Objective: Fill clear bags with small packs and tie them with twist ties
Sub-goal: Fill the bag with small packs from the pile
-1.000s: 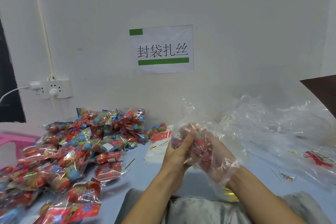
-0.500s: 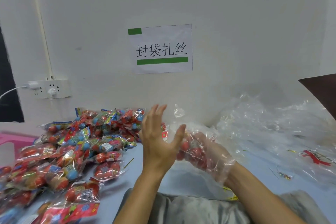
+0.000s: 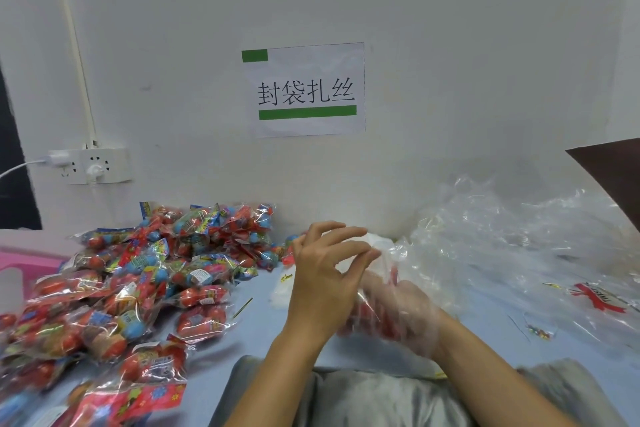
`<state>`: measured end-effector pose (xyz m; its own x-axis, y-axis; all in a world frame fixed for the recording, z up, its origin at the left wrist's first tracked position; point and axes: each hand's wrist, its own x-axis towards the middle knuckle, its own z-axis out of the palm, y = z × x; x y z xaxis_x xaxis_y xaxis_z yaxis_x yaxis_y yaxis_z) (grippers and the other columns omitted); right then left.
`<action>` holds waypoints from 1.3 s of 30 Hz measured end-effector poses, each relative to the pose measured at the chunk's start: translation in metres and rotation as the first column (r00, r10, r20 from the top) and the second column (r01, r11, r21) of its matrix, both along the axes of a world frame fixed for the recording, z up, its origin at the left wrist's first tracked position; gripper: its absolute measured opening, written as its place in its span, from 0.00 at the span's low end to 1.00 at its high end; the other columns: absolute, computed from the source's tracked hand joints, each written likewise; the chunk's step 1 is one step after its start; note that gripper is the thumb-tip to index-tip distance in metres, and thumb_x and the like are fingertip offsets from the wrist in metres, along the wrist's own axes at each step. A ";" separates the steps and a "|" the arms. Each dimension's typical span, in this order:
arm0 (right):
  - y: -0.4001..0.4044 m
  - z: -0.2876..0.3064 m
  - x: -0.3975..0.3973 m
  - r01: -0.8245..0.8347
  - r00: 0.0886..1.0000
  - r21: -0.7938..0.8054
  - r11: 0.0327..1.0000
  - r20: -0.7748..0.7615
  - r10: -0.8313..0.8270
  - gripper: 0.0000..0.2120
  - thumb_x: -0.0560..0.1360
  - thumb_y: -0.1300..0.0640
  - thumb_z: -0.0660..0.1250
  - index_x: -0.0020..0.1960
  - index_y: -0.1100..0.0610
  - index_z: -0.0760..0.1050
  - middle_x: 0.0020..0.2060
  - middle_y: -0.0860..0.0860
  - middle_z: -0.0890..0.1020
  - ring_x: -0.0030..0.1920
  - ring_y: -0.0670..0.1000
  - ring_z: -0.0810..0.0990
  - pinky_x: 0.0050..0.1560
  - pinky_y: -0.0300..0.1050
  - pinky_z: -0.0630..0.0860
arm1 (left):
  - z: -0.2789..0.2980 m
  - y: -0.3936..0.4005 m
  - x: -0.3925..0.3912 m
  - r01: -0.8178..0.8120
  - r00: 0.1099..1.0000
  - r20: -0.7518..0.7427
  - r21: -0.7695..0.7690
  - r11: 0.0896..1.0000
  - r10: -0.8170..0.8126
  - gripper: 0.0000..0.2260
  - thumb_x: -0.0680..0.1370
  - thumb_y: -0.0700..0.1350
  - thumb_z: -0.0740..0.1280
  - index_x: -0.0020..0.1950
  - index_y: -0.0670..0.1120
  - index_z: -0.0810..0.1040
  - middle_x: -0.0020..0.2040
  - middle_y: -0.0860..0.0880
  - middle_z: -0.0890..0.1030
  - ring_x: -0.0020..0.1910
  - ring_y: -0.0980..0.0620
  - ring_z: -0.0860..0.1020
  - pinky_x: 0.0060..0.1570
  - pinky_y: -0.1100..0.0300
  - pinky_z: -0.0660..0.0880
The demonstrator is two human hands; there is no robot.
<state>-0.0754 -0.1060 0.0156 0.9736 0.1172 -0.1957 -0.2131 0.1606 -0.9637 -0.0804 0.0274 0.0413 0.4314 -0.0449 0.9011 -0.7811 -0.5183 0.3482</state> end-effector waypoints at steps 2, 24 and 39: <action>-0.007 -0.004 0.007 0.090 0.991 0.104 0.990 -0.108 -0.079 0.15 0.75 0.56 0.73 0.50 0.66 0.72 0.37 0.54 0.78 0.27 0.47 0.78 0.29 0.33 0.76 | 0.001 0.002 -0.001 -0.012 1.000 0.016 0.003 1.000 0.012 0.03 0.72 0.44 0.76 0.38 0.48 0.85 0.49 0.56 0.84 0.53 0.52 0.78 0.54 0.46 0.72; -0.008 -0.002 0.008 0.533 0.799 -0.140 0.834 0.408 -0.442 0.17 0.74 0.44 0.74 0.36 0.53 0.74 0.36 0.51 0.83 0.40 0.57 0.85 0.49 0.52 0.81 | -0.009 0.006 0.005 0.018 0.994 -0.110 0.242 0.970 0.009 0.05 0.76 0.47 0.66 0.44 0.49 0.81 0.41 0.58 0.81 0.48 0.54 0.74 0.52 0.58 0.63; -0.018 0.009 -0.005 0.290 0.908 0.063 0.955 0.298 -0.296 0.14 0.82 0.57 0.65 0.52 0.70 0.77 0.43 0.63 0.81 0.38 0.58 0.81 0.37 0.47 0.81 | -0.012 0.019 0.021 -0.127 0.845 -0.497 -0.547 0.827 -0.199 0.11 0.79 0.39 0.66 0.55 0.53 0.69 0.57 0.50 0.75 0.50 0.62 0.74 0.49 0.62 0.72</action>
